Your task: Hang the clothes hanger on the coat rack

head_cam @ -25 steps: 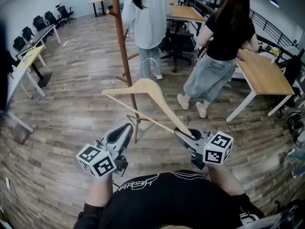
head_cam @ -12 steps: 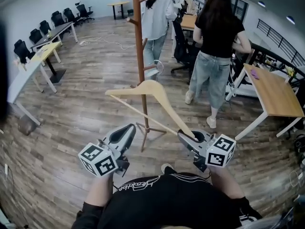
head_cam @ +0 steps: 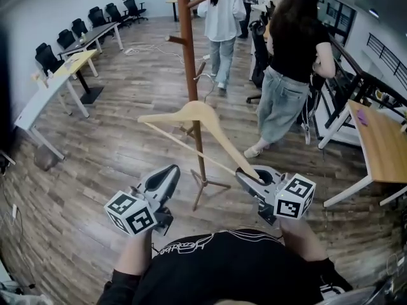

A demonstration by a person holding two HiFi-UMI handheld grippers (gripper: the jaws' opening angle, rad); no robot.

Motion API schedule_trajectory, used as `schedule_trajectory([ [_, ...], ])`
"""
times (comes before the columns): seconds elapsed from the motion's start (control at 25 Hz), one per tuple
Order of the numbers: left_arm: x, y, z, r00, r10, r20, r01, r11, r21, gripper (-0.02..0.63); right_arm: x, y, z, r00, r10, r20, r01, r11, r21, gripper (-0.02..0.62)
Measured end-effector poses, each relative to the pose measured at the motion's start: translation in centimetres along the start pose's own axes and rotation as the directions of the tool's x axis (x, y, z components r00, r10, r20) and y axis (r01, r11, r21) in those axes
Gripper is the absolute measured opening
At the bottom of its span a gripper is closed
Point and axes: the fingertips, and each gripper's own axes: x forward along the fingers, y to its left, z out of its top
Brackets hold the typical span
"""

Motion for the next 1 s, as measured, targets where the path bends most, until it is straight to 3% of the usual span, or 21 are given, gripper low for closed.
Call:
schedule_trajectory([
  [0.48, 8.7, 2.5, 2.0, 0.994, 0.104, 0.036, -0.106, 0.993, 0.050, 0.009, 2.3, -9.9, 5.0, 0.991, 0.136, 0.004, -0.135, 0.988, -0.074, 0.055],
  [1.0, 8.7, 2.9, 3.8, 0.975, 0.191, 0.110, -0.196, 0.980, 0.043, 0.009, 5.0, -11.3, 9.1, 0.975, 0.221, 0.000, -0.218, 0.963, -0.157, 0.055],
])
